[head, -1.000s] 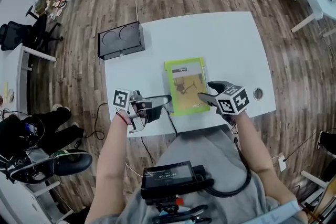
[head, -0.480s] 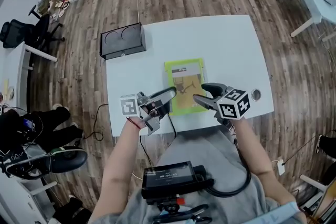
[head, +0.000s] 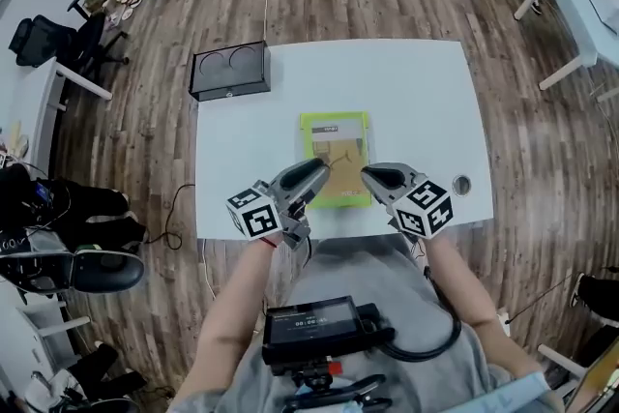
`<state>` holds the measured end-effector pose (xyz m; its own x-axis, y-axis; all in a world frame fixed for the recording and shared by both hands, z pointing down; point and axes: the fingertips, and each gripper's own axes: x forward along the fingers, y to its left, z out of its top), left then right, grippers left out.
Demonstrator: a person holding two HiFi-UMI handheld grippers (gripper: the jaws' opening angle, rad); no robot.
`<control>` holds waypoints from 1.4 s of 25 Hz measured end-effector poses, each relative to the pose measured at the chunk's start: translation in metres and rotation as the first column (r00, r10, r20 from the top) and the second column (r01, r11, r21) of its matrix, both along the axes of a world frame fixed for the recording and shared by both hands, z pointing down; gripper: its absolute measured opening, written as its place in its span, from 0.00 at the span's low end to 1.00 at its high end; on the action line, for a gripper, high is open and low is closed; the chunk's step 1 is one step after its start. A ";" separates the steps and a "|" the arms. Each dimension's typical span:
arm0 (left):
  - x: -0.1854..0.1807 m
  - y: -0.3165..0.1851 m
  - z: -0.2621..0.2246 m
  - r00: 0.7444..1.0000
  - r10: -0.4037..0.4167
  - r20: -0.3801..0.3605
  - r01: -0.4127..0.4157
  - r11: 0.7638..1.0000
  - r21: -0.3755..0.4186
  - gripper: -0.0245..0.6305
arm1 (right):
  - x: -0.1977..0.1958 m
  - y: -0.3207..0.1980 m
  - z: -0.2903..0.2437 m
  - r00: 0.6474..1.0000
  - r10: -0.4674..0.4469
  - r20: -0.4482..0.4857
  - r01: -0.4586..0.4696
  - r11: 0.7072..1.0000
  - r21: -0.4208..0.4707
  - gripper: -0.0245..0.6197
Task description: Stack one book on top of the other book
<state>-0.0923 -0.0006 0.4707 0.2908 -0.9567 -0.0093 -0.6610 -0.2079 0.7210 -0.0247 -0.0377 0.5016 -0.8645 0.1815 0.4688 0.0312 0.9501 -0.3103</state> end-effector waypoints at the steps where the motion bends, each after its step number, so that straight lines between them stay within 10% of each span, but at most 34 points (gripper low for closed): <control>1: 0.006 0.000 0.000 0.999 -0.008 0.049 0.009 1.000 -0.004 0.21 | 0.003 -0.001 -0.003 1.000 0.002 0.014 -0.003 1.000 0.020 0.09; 10: 0.051 0.002 0.001 0.920 -0.063 0.386 0.098 0.993 -0.071 0.07 | 0.035 0.004 -0.015 0.998 -0.015 0.067 0.008 0.995 0.099 0.09; 35: 0.162 0.050 -0.007 0.868 -0.162 0.469 0.200 0.979 -0.032 0.07 | 0.115 0.048 -0.043 0.967 -0.146 0.207 0.123 0.985 0.120 0.09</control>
